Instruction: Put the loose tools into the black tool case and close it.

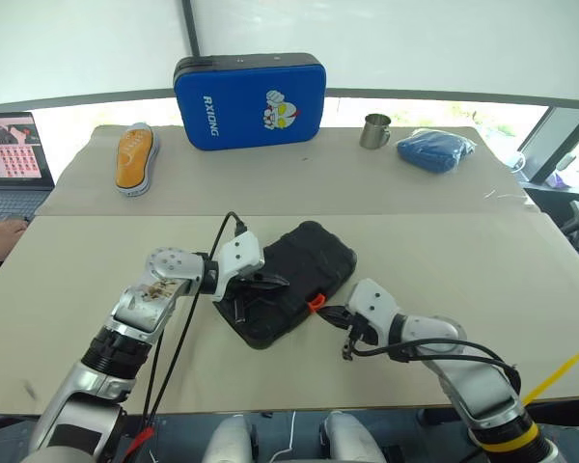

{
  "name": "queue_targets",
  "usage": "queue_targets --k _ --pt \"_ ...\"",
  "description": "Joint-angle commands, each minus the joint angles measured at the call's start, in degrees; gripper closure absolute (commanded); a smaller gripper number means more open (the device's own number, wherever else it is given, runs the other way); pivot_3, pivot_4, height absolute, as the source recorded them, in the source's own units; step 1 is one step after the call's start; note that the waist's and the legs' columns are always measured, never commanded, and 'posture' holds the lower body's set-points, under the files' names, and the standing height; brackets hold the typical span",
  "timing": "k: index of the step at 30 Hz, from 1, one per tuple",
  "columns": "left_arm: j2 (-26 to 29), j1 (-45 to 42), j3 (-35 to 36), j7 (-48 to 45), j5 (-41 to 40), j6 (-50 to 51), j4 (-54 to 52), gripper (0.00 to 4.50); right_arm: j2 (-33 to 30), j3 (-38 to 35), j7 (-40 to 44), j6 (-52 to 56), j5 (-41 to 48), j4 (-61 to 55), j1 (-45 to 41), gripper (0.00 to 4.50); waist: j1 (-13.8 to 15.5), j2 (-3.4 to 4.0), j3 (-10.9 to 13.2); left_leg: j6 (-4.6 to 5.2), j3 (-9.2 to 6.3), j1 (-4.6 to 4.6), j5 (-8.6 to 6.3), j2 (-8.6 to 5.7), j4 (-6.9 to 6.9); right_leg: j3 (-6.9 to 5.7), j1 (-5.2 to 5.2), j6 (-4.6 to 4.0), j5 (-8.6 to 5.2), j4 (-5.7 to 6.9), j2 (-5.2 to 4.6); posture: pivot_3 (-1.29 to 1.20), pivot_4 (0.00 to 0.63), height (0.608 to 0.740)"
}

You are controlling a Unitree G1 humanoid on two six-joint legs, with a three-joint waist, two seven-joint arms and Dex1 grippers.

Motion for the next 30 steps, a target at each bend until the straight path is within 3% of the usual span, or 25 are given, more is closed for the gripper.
queue_targets --k 1,7,12,14,20,25,27,30 --pt "0.6 4.1 -7.9 -0.1 5.5 5.4 6.3 4.5 2.3 -1.8 -1.7 -3.1 0.9 -0.1 -2.2 4.47 0.0 0.0 0.0 0.0 0.0 0.0 0.0 0.0 0.0 0.0 0.0 -0.03 -0.02 0.0 0.0 0.0 0.15 0.74" --pt "0.6 5.0 -7.3 -0.2 5.1 4.7 6.9 4.5 5.3 -3.1 -2.1 -7.2 1.3 2.5 -2.8 4.47 0.0 0.01 0.0 0.0 -0.01 0.0 0.0 0.01 -0.03 0.0 -0.01 -0.03 -0.02 -0.02 -0.01 0.0 0.15 0.74" --pt "-0.5 8.3 0.2 0.9 0.5 -2.8 5.3 4.5 3.0 -6.7 0.2 -8.4 4.1 -1.0 0.6 4.47 -0.1 0.1 0.1 0.0 0.0 -0.02 0.0 0.06 -0.13 0.02 -0.07 -0.07 -0.04 -0.02 -0.07 0.0 0.15 0.74" --pt "-1.0 10.2 5.1 1.3 -2.7 -6.0 3.5 3.98 1.4 -9.4 1.6 -7.8 6.6 -2.6 2.6 4.5 -0.3 0.32 0.2 0.0 0.03 -0.03 0.0 0.06 -0.24 0.07 -0.11 0.03 0.02 -0.11 -0.08 0.0 0.15 0.74" --pt "3.9 17.8 19.2 1.4 -10.0 -9.2 -3.4 1.93 -7.2 -17.3 9.2 -11.0 10.9 -3.6 9.2 2.67 -1.3 0.24 0.3 0.05 0.05 -0.15 -0.05 0.06 -0.91 0.06 -0.31 -0.43 0.2 -0.53 0.01 0.0 0.15 0.74" --pt "9.1 28.2 29.0 1.4 -10.6 -13.3 -3.7 0.06 -10.4 -22.9 18.7 -25.5 14.1 5.5 10.5 0.89 -1.6 0.17 0.5 0.15 0.03 -0.87 -0.14 0.06 -0.94 -0.02 -1.04 -0.49 0.19 -0.53 0.01 0.0 0.15 0.74" --pt "10.0 33.3 32.6 1.6 -10.2 -16.1 -2.9 0.0 -10.7 -24.3 24.2 -33.5 15.6 11.2 9.9 0.2 -1.6 0.18 0.5 0.18 0.05 -0.87 -0.16 0.05 -0.95 -0.02 -1.01 -0.44 0.17 -0.57 -0.11 0.0 0.15 0.74" --pt "10.0 40.2 36.9 2.7 -8.6 -21.5 -1.5 0.0 -11.5 -25.8 27.2 -36.0 17.5 17.7 6.5 0.04 -1.4 -0.04 1.0 0.19 0.14 -0.87 -0.18 -0.01 -0.93 -0.02 -0.97 -0.35 0.18 -0.64 -0.28 0.0 0.15 0.74"
